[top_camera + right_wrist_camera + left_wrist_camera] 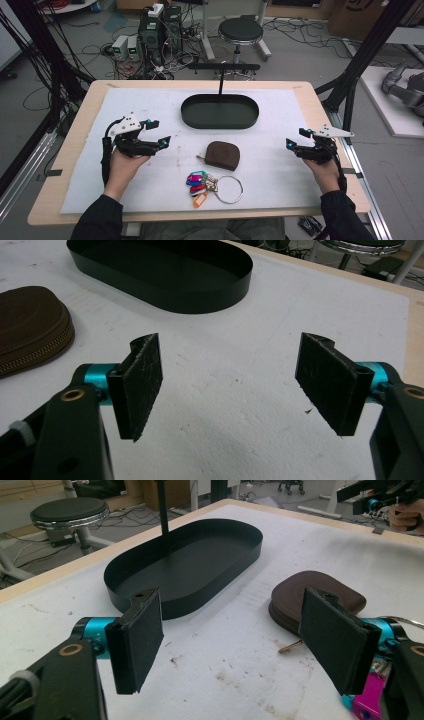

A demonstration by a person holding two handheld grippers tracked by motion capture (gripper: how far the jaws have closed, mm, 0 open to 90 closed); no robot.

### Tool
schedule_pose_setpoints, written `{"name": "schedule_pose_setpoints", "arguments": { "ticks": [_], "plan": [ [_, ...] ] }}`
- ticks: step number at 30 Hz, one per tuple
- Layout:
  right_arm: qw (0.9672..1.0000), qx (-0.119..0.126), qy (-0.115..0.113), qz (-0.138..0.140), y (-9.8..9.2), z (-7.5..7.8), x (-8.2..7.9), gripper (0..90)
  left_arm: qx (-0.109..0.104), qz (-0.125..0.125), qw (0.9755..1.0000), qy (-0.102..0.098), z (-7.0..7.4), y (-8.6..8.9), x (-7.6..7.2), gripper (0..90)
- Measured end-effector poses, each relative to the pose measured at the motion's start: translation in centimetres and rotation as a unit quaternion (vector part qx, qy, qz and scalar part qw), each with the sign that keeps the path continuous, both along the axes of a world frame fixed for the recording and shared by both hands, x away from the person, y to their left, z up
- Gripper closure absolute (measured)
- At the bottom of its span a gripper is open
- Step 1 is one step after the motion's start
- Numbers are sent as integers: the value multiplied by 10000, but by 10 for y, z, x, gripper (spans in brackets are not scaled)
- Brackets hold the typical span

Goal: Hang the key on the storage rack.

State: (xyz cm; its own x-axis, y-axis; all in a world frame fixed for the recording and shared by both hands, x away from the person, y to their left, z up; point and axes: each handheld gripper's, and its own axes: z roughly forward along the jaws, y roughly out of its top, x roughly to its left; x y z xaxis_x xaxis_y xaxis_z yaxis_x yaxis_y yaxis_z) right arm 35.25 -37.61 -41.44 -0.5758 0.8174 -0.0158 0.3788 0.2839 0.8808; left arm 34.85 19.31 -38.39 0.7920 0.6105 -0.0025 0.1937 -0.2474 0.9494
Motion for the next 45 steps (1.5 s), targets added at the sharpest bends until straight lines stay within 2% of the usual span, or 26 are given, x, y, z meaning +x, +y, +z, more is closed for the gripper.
{"name": "schedule_pose_setpoints", "arguments": {
  "ticks": [4, 11, 17, 18, 22, 24, 26, 31, 32, 33, 34, 39, 41, 42, 44, 45],
  "plan": [
    [10000, 11, -36, 10, 1, -2, 3, 273, 24, -18, 10000, 29, 0, -1, 0, 257],
    [10000, 8, -83, 26, 0, 0, 0, 274, -69, -56, 10000, 44, 2, -6, 0, 257],
    [9998, -26, -171, 41, 1, 3, -4, 278, -62, -374, 9991, 186, 3, -20, 1, 275],
    [9998, -31, -174, 50, 1, 3, -4, 278, -83, -507, 9984, 254, 2, -26, 0, 285],
    [9999, -38, -149, 33, 1, 3, -5, 279, -68, -780, 9962, 392, 2, -41, -1, 336],
    [9998, -48, -171, 25, 1, 3, -5, 280, -62, -950, 9942, 509, 0, -52, -3, 370],
    [9998, -65, -175, 24, 1, 3, -5, 283, 14, -1050, 9929, 563, -1, -62, -4, 379],
    [9999, -55, -155, 19, 0, 3, -5, 284, 71, -1430, 9874, 677, -5, -85, -9, 440],
    [9999, -62, -154, 22, 0, 3, -5, 284, 71, -1430, 9874, 677, -5, -85, -9, 452],
    [9999, -62, -152, 23, 0, 3, -5, 284, 138, -1574, 9850, 692, -6, -94, -11, 458],
    [9999, -64, -157, 22, 0, 3, -5, 284, 138, -1574, 9850, 692, -6, -94, -11, 460],
    [9998, -73, -169, 29, -1, 3, -6, 284, 342, -1874, 9784, 801, -13, -116, -13, 514],
    [9998, -92, -148, 35, -1, 3, -6, 284, 372, -1908, 9774, 825, -15, -120, -14, 536],
    [9998, -106, -148, 29, -1, 3, -6, 284, 458, -1979, 9752, 877, -18, -129, -15, 560],
    [9998, -123, -161, 37, -1, 3, -7, 284, 538, -2050, 9729, 921, -21, -135, -15, 593],
    [9997, -135, -182, 37, -1, 3, -7, 284, 538, -2050, 9729, 921, -21, -135, -15, 606]
  ]
}}
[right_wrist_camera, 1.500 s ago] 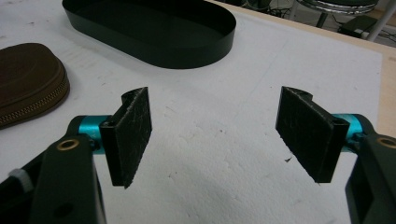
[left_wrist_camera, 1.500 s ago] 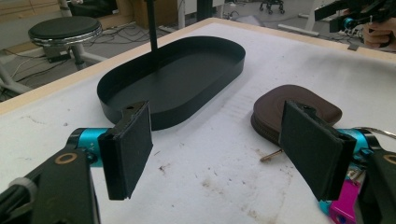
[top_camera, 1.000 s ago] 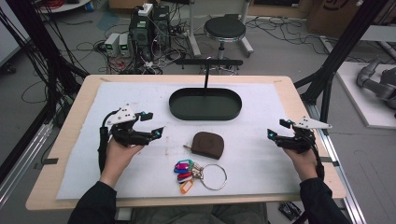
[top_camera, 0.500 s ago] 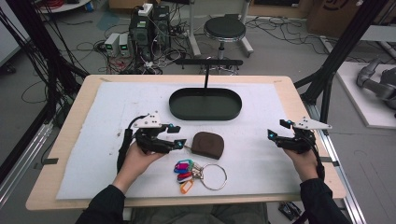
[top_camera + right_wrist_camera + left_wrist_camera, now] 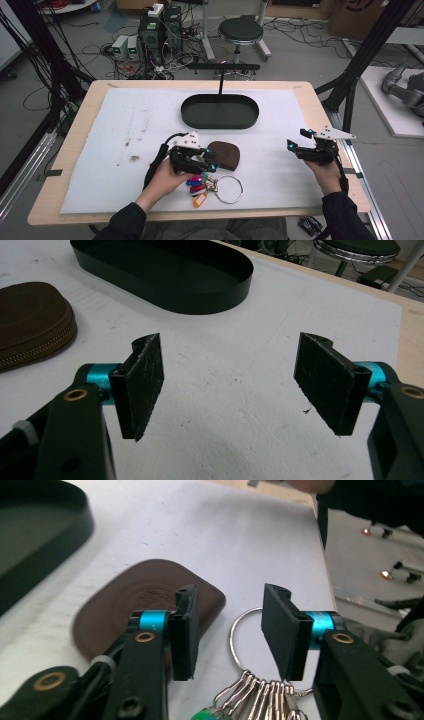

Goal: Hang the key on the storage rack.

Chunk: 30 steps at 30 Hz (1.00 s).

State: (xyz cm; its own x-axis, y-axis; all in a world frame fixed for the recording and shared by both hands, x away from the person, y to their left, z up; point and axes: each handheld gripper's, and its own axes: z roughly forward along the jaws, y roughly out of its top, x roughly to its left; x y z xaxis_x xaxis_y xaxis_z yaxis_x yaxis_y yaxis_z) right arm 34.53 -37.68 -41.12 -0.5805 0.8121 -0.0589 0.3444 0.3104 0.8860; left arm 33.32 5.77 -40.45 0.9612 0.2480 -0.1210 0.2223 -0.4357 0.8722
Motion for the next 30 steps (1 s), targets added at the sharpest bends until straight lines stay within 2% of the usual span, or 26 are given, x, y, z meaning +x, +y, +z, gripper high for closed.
{"name": "schedule_pose_setpoints", "arguments": {
  "ticks": [1, 4, 8, 9, 10, 12, 14, 17, 21, 24, 28, 30],
  "plan": [
    [10000, 8, 11, -5, 0, 0, 0, 284, 94, -88, 9999, 6, -3, -8, -1, 621],
    [10000, -6, 13, -19, -1, 0, -1, 284, 271, -156, 9995, 37, -6, -17, 0, 666],
    [10000, 7, 13, -29, -2, 0, -1, 284, 552, -295, 9980, -23, -11, -28, -1, 698],
    [10000, 7, 13, -29, -2, 0, -1, 284, 552, -295, 9980, -23, -11, -28, -1, 708],
    [10000, -1, 1, -24, -3, 0, -1, 284, 711, -316, 9970, -47, -13, -34, -2, 714],
    [10000, -3, 8, -27, -3, 0, -1, 284, 791, -311, 9964, -51, -15, -36, -3, 718],
    [10000, -12, 18, -22, -2, 0, -1, 284, 1036, -422, 9937, -38, -19, -43, -3, 747],
    [10000, 3, 26, -15, -2, 0, -2, 284, 1235, -415, 9915, -56, -22, -48, -2, 757],
    [10000, -7, 34, -15, -2, 0, -2, 284, 1405, -296, 9896, -56, -25, -51, -1, 784],
    [10000, -4, 34, -11, -2, 0, -2, 284, 1461, -309, 9888, -84, -26, -52, -1, 785],
    [10000, 2, 40, 1, -2, -1, -2, 284, 1645, -277, 9858, -173, -28, -55, -3, 784],
    [10000, -5, 44, 4, -1, -1, -2, 284, 1667, -268, 9855, -166, -29, -55, -3, 778]
  ]
}}
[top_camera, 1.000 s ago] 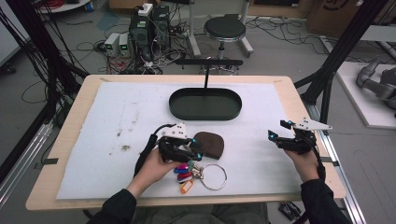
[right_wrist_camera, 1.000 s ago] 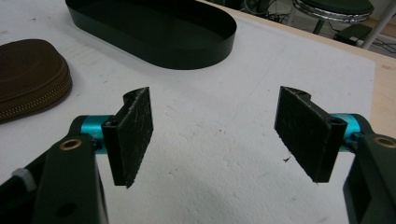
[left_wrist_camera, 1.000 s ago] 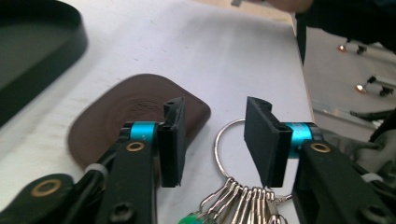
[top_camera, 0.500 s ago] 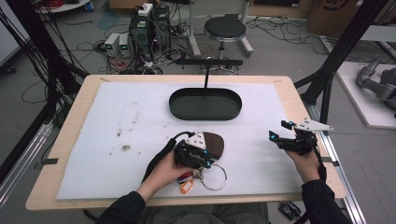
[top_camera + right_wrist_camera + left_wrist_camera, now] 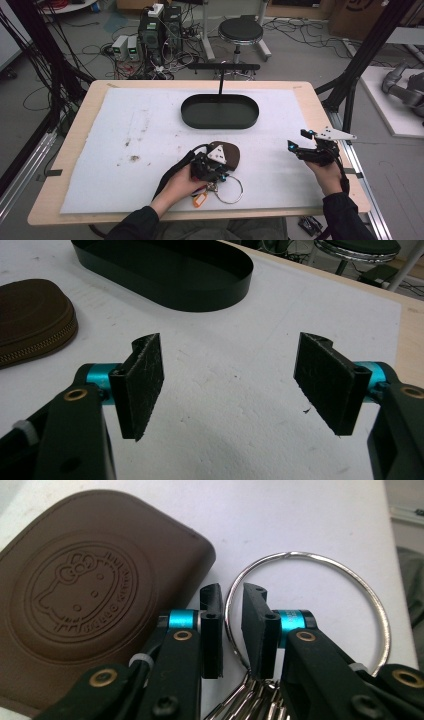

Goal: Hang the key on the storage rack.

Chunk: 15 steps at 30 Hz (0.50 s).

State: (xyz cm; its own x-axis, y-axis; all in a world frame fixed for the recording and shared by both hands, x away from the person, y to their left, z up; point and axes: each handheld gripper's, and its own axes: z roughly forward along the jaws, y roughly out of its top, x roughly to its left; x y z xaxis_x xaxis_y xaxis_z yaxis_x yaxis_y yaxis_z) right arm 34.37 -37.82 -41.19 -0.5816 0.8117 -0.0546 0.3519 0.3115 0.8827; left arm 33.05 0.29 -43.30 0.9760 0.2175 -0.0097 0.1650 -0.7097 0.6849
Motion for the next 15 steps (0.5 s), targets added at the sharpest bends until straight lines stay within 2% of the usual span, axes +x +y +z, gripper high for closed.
{"name": "schedule_pose_setpoints", "arguments": {
  "ticks": [1, 6, 12, 15],
  "plan": [
    [10000, -1, 3, 1, 0, 0, 0, 284, 75, 43, 10000, 14, -2, -1, 1, 774],
    [10000, -4, 7, 8, 1, 0, 0, 284, 161, 61, 9998, 66, -2, -3, 0, 741],
    [10000, -9, 21, 25, 2, 0, 1, 284, 262, 143, 9995, -65, -2, -6, -3, 780],
    [10000, -9, -8, 38, 2, -1, 1, 285, 319, 108, 9992, -227, -1, -9, -8, 830]
  ]
}}
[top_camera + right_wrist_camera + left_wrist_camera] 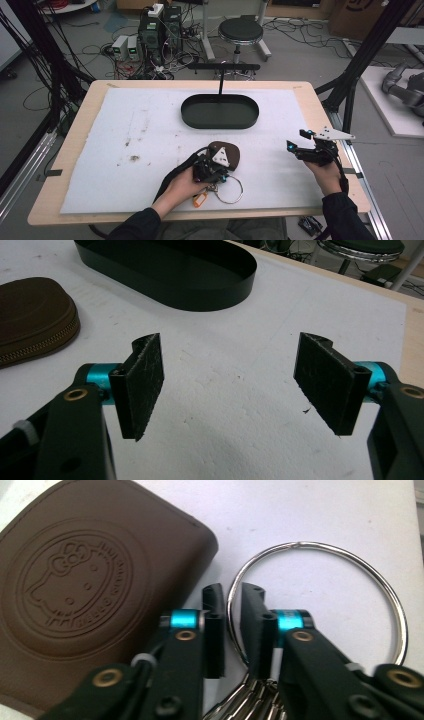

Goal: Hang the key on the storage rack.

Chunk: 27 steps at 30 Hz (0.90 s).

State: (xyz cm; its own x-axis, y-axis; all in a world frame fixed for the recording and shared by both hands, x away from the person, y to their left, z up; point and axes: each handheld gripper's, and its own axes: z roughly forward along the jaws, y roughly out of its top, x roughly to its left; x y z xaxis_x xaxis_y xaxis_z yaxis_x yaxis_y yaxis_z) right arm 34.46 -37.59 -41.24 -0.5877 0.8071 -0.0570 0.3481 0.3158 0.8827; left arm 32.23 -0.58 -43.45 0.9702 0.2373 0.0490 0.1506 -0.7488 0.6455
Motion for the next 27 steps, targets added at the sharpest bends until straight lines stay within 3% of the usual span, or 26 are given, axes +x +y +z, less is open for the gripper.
{"name": "schedule_pose_setpoints", "arguments": {
  "ticks": [7, 9, 13, 15, 18, 19, 20, 24, 27],
  "plan": [
    [10000, 19, 11, -6, 0, 0, 0, 286, -52, 25, 10000, 60, 0, 1, 1, 861],
    [10000, 20, -9, -3, 0, 0, 1, 285, -64, 96, 9999, -51, 2, 4, 2, 861],
    [10000, 25, -14, -3, 0, 0, 1, 286, -315, 208, 9993, -66, 7, 12, 4, 862],
    [10000, 31, -12, -4, 0, 0, 1, 286, -658, 350, 9971, -150, 14, 21, 5, 861],
    [10000, 26, -19, -3, 0, 0, 1, 286, -981, 490, 9936, -275, 23, 31, 5, 861],
    [10000, 24, -21, -7, 0, 0, 1, 286, -981, 490, 9936, -275, 23, 31, 5, 862],
    [10000, 25, -22, -4, 0, 0, 1, 286, -1083, 525, 9919, -418, 27, 36, 4, 862],
    [10000, 21, -28, 6, 1, 1, 1, 286, -1226, 528, 9891, -617, 34, 42, -1, 862],
    [10000, 24, -35, 7, 1, 1, 1, 286, -1280, 429, 9884, -691, 37, 41, -6, 862]
  ]
}}
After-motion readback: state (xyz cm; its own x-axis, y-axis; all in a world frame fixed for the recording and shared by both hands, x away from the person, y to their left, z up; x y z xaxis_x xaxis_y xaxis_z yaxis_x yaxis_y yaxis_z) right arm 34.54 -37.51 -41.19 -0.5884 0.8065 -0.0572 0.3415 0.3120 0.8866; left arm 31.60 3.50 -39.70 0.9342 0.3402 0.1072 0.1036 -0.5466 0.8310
